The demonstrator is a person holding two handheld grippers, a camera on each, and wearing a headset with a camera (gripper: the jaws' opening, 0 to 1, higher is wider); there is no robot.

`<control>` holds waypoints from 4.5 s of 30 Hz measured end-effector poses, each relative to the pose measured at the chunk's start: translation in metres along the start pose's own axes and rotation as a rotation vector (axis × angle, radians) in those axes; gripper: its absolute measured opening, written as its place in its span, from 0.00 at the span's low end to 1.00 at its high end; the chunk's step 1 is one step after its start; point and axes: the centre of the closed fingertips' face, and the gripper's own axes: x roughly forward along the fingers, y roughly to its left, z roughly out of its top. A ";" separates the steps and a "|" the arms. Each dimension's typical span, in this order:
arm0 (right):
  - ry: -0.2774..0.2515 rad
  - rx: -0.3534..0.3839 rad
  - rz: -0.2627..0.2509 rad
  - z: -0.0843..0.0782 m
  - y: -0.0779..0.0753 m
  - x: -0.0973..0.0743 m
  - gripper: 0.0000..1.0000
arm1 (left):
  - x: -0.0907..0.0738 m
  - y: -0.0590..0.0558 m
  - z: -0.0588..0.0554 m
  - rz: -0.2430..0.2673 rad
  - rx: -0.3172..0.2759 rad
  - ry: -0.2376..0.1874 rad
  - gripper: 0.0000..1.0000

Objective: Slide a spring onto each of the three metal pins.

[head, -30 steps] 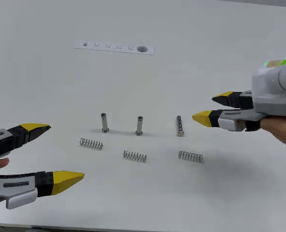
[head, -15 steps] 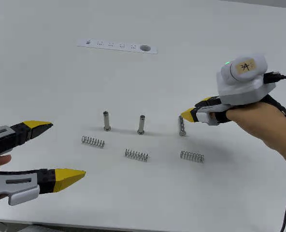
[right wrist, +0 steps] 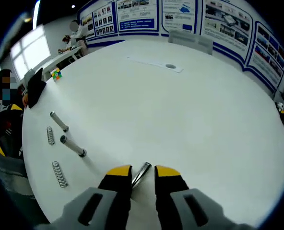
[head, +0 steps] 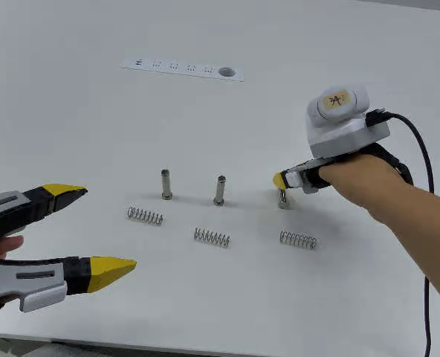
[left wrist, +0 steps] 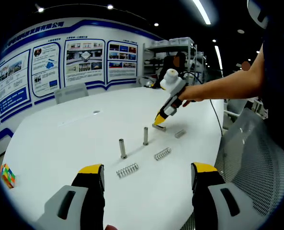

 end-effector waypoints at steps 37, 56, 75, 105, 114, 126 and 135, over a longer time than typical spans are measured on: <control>0.223 -0.098 0.033 -0.008 0.004 0.019 0.11 | 0.002 0.002 -0.004 -0.005 -0.014 0.011 0.75; 0.238 -0.133 0.023 -0.008 0.001 0.017 0.08 | 0.001 0.005 -0.002 0.007 -0.015 0.001 0.74; 0.058 -0.133 0.019 0.002 0.006 -0.026 0.09 | 0.002 0.006 0.007 0.002 0.006 -0.008 0.73; 0.060 -0.139 0.023 -0.024 0.019 -0.052 0.09 | 0.001 0.003 0.012 -0.003 0.013 -0.009 0.73; 0.038 -0.153 0.021 -0.020 0.016 -0.054 0.13 | 0.002 0.002 0.013 -0.003 0.014 -0.011 0.74; -0.048 -0.150 0.081 -0.011 0.024 -0.075 0.13 | 0.003 0.003 0.013 0.000 0.015 -0.017 0.74; -0.025 -0.281 0.179 -0.041 0.031 -0.087 0.13 | 0.002 0.003 0.013 0.002 0.013 -0.020 0.74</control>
